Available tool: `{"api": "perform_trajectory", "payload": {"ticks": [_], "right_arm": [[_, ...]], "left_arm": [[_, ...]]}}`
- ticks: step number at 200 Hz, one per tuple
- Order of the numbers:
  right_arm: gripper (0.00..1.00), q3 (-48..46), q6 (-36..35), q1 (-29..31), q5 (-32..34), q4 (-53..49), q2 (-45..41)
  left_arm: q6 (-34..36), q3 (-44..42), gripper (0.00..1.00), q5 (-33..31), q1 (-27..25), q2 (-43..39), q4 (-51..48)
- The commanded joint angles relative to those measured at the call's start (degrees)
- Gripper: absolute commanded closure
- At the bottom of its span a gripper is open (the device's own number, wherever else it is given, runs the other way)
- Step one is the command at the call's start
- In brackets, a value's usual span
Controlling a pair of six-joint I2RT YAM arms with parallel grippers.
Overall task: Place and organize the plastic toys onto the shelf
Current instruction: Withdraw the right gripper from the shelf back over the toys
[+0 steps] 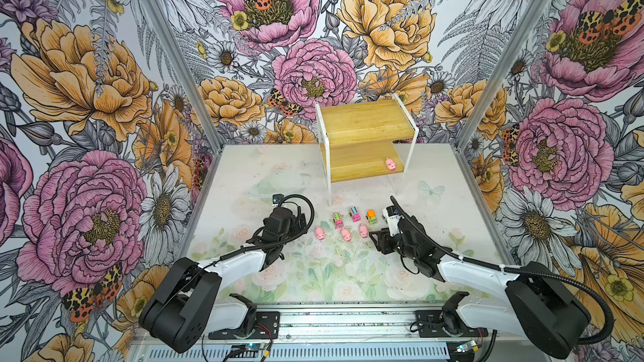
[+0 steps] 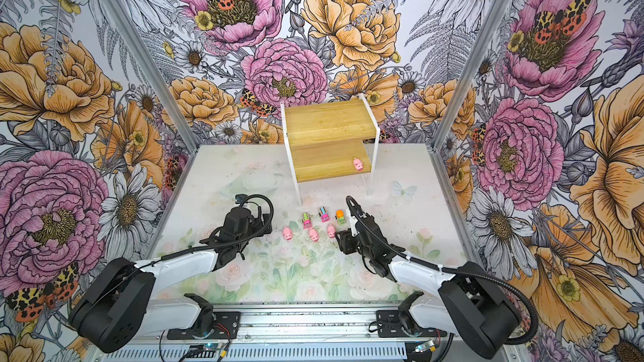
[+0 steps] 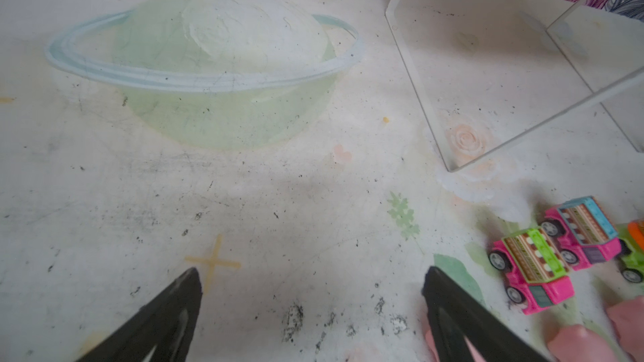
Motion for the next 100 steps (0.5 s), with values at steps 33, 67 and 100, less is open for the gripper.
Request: {"api": "perform_trajectory", "payload": {"ticks": [33, 67, 100], "right_arm": [[0.46, 1.90, 1.82, 3.73, 4.36, 8.10, 7.51], [0.47, 3.75, 1.91, 4.22, 5.04, 7.67, 10.38], [0.48, 5.68, 2.18, 4.55, 6.05, 7.68, 13.11]], "left_arm": [[0.49, 0.26, 0.01, 0.82, -1.27, 2.18, 1.29], [1.27, -0.67, 0.01, 2.16, -1.75, 1.49, 2.12], [2.24, -1.01, 0.01, 5.45, -1.95, 1.21, 2.70]]}}
